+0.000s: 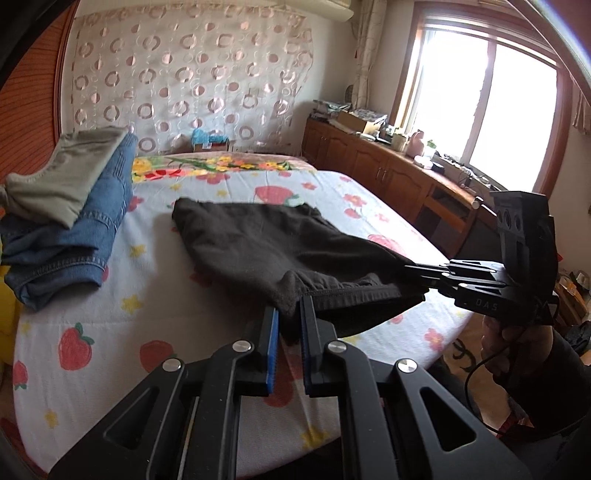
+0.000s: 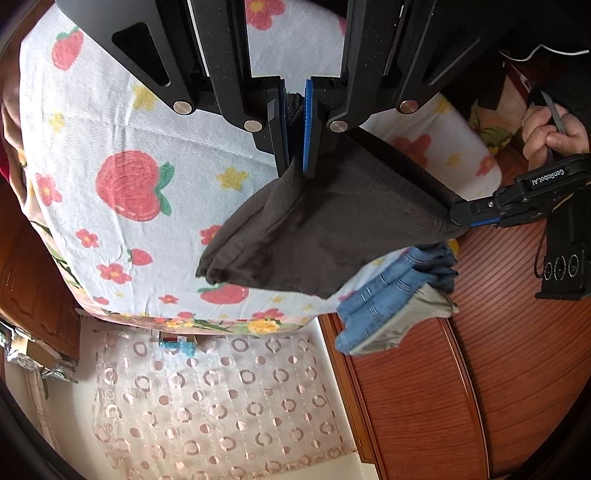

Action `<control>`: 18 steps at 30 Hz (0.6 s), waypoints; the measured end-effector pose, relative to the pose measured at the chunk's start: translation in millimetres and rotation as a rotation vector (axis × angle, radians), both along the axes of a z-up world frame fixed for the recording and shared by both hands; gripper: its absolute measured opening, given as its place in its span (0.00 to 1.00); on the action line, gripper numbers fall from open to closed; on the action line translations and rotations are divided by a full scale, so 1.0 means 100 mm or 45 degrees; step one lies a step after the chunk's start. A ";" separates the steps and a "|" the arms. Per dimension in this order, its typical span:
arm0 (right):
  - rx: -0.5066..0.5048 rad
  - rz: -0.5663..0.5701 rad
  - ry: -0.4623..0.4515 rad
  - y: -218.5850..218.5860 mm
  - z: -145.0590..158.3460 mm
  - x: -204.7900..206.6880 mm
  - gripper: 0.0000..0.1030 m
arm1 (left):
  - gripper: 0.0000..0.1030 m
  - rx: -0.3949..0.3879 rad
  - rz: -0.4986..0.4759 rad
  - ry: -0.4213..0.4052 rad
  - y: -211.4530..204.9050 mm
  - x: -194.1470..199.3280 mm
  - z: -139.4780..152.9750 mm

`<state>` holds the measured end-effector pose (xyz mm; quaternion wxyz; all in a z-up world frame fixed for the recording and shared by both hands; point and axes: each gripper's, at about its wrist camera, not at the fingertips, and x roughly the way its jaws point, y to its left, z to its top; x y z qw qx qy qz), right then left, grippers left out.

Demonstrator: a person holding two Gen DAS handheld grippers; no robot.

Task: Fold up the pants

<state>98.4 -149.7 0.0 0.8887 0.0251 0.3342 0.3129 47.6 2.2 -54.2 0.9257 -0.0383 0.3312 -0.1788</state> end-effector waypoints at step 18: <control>-0.004 0.017 -0.095 -0.13 0.28 -0.23 0.06 | 0.10 -0.010 -0.035 -0.095 -0.01 -0.09 0.29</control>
